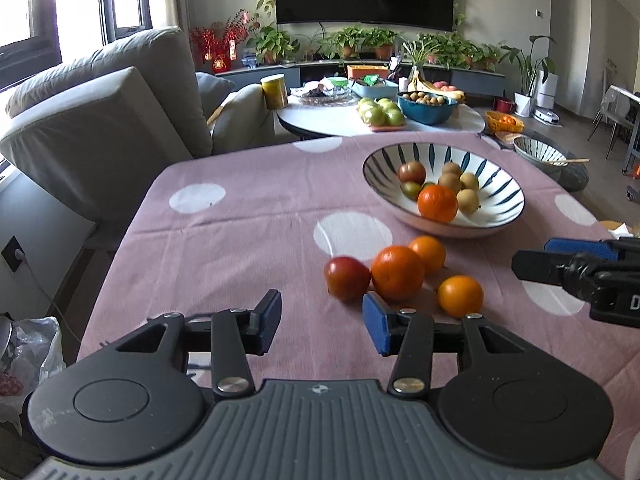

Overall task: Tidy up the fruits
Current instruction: 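Move both tools back to the remaining fruit on the cloth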

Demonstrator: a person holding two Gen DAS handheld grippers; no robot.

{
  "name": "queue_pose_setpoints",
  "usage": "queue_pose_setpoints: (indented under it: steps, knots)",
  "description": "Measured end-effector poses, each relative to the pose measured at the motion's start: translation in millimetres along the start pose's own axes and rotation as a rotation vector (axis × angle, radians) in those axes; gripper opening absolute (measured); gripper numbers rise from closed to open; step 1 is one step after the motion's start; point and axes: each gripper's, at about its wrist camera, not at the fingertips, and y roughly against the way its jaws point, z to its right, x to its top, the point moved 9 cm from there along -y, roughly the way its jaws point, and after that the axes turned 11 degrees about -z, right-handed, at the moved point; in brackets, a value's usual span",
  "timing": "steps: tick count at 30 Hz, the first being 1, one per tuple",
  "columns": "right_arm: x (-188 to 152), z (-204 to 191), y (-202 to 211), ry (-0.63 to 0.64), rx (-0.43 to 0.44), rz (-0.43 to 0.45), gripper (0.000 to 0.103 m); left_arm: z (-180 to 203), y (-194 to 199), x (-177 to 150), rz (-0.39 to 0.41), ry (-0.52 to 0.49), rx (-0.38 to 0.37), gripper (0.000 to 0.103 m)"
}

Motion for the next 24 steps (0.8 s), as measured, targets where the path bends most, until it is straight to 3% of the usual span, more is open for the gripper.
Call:
queue_pose_setpoints:
  steps: [20, 22, 24]
  knots:
    - [-5.6, -4.3, -8.7, 0.008, -0.017, -0.028, 0.024, 5.6, -42.3, 10.6, -0.039, -0.002, -0.02, 0.042]
    - [-5.8, -4.7, -10.0, 0.007, -0.019, -0.032, 0.024, 6.5, -46.4, 13.0, -0.04, 0.004, -0.018, 0.04]
    - [-6.5, -5.7, -11.1, 0.007, -0.022, -0.035, 0.024, 7.9, -49.8, 14.4, -0.043, 0.014, -0.038, 0.027]
